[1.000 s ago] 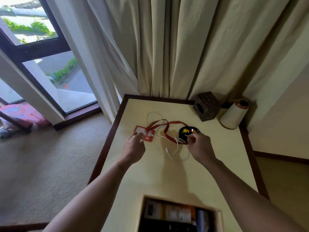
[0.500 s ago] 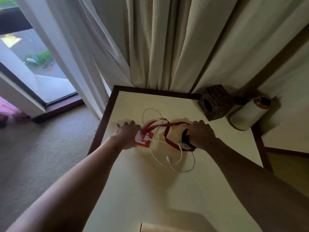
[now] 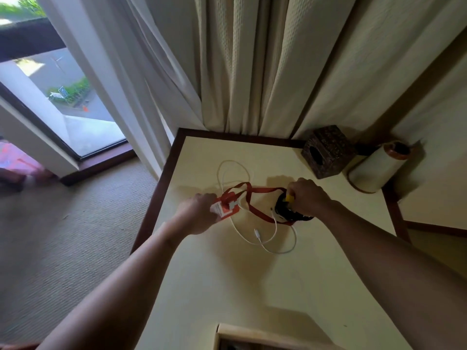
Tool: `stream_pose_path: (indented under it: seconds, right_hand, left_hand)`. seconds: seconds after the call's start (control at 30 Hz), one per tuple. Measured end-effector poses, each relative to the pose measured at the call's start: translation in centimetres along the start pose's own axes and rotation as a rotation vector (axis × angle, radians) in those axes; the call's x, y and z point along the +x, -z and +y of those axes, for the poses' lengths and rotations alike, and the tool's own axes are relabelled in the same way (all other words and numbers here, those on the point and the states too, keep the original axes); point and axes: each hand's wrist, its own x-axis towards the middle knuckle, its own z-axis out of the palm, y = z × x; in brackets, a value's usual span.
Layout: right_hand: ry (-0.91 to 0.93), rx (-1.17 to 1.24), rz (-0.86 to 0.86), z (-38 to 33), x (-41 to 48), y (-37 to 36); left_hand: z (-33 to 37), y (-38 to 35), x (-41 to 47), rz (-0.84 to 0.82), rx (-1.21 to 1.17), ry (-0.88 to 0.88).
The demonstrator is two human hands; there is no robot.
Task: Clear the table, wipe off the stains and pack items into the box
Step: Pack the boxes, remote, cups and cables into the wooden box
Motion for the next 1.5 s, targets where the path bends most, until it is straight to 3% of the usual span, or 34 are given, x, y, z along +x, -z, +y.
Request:
stream_pose_path:
  seconds: [0.27, 0.37, 0.47, 0.57, 0.77, 1.0, 1.17, 1.5]
  right_hand:
    - [-0.039, 0.801, 0.551, -0.5, -6.4, 3.0]
    - [-0.022, 0.959, 0.628, -1.2, -11.6, 3.8]
    - [0.009, 1.011, 0.584, -1.5, -18.3, 3.7]
    - [0.084, 0.940, 0.541, -1.3, -25.4, 2.7]
    - [0.131, 0.816, 0.334, -0.6, -37.5, -0.3]
    - [0.165, 0.391, 0.008, -0.6, -41.7, -5.8]
    - [0.158, 0.220, 0.086, -1.9, -41.4, -6.3]
    - [0.088, 0.051, 0.026, -3.5, -41.8, -6.9]
  left_hand:
    - [8.1, 1.9, -7.3, 0.179, -0.634, -0.008]
    - [10.9, 1.5, -11.9, 0.182, -0.844, -0.007]
    - [12.9, 0.2, -17.2, 0.157, -0.977, -0.062]
    - [14.2, -2.5, -22.8, 0.147, -0.975, -0.091]
    - [14.4, -10.0, -30.3, 0.145, -1.025, 0.029]
    - [13.6, -13.3, -32.0, 0.201, -0.972, 0.057]
    - [12.8, -13.6, -31.6, 0.193, -0.989, 0.090]
    - [12.2, -14.2, -31.0, 0.123, -0.961, 0.109]
